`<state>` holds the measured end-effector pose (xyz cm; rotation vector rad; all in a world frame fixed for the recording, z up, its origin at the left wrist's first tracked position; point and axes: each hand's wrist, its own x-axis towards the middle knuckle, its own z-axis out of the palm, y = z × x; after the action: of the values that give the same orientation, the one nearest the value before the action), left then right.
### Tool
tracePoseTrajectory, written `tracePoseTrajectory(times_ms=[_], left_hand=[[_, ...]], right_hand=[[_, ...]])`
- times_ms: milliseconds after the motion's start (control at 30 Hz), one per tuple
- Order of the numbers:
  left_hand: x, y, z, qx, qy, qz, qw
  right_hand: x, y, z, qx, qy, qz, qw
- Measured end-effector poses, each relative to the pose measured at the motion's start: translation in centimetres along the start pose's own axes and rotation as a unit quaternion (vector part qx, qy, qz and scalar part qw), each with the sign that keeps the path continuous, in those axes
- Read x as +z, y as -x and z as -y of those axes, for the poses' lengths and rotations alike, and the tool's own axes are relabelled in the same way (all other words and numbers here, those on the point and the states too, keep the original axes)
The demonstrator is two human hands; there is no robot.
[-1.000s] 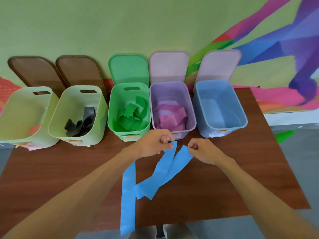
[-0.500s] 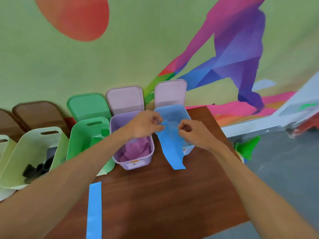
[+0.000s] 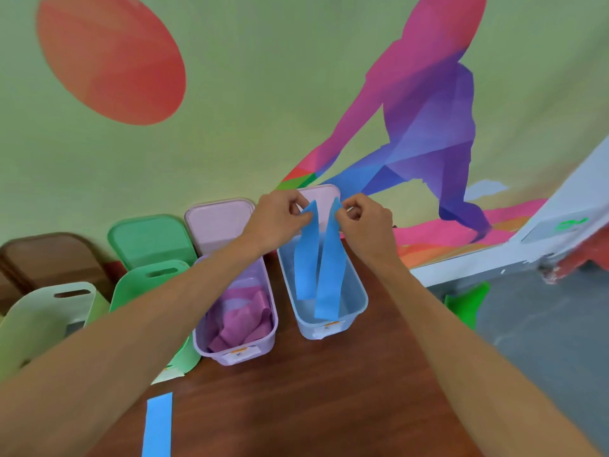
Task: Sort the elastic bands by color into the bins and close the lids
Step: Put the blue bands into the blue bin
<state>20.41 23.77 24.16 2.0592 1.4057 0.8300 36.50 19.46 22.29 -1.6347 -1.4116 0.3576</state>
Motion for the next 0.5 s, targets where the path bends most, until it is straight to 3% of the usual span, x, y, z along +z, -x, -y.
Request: tracePoseTrajectory(times_ms=[267,400,500], left_hand=[[5.1,2.4,4.9,-0.131,0.030,0.134,0.982],[5.7,4.5,6.7,-0.185,0.032,0.164,0.968],[4.6,6.5,7.9,-0.198,0.053,0.163,0.965]], right_hand=[[3.7,2.4,-7.0,0.115,0.096,0.204,0.968],[4.6,3.5,-8.7,0.148,0.125,0.248,0.949],[5.7,4.4,-8.5,0.126,0.143,0.280,0.941]])
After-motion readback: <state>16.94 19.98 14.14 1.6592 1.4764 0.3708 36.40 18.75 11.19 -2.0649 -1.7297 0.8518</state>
